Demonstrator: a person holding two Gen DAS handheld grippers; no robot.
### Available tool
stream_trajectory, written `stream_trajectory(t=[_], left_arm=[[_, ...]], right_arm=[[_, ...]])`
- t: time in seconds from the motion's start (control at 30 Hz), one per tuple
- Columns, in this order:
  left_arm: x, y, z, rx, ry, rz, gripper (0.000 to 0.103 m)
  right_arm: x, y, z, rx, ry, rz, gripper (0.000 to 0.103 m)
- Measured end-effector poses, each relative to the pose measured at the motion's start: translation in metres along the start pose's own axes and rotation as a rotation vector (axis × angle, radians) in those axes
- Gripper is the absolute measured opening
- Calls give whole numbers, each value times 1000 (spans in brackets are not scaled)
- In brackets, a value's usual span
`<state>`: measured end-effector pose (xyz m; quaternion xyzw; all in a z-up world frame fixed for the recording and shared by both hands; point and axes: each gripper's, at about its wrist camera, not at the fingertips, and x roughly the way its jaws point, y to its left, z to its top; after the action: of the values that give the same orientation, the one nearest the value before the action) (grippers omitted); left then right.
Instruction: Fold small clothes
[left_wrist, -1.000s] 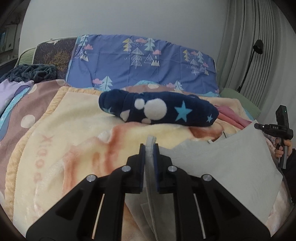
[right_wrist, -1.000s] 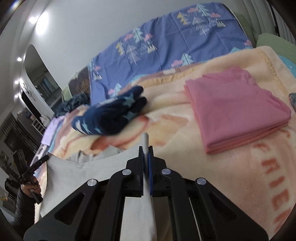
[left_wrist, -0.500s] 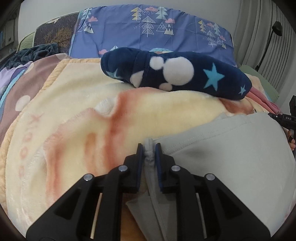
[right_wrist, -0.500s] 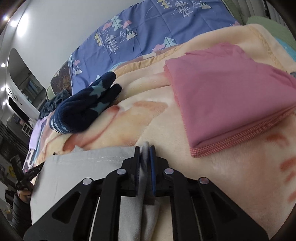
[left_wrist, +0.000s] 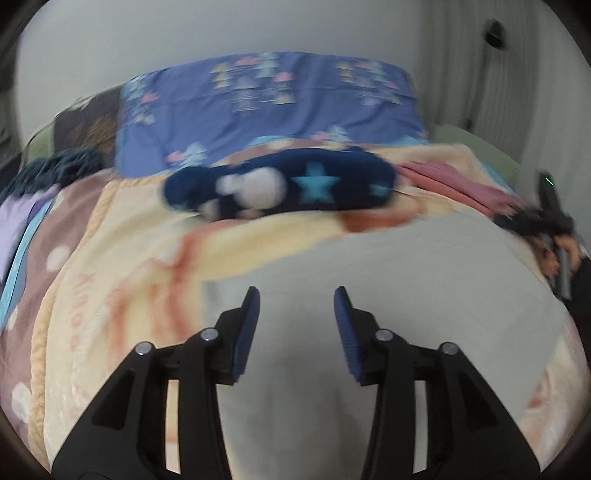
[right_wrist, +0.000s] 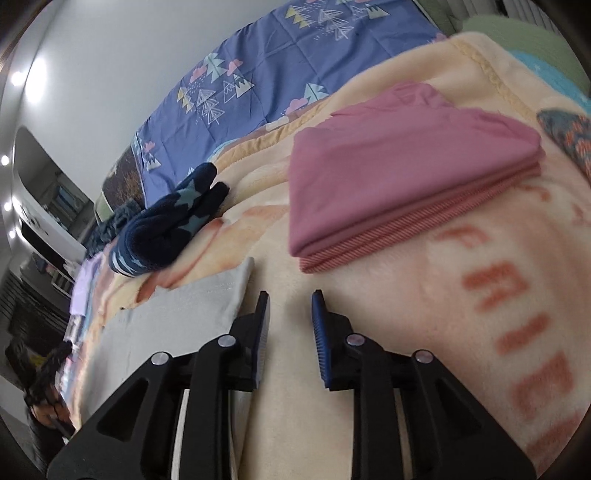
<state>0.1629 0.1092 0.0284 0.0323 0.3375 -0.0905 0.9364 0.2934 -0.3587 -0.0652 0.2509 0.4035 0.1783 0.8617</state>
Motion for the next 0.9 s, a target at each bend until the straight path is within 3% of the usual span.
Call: stream_trajectory(t=[0.07, 0.27, 0.37, 0.53, 0.9], left_arm=[[-3, -57, -3, 104, 19, -43, 56], [11, -218, -35, 340, 108, -230, 62], [19, -276, -47, 456, 118, -267, 65], [38, -323, -53, 503, 142, -257, 66], [48, -368, -55, 552, 166, -224, 70]], right_arm=[[0, 0, -1, -6, 10, 10, 23], [-2, 5, -10, -52, 74, 76, 24], [-1, 3, -12, -53, 113, 115, 24], [0, 2, -13, -39, 145, 159, 25], [-1, 2, -13, -42, 175, 200, 31]])
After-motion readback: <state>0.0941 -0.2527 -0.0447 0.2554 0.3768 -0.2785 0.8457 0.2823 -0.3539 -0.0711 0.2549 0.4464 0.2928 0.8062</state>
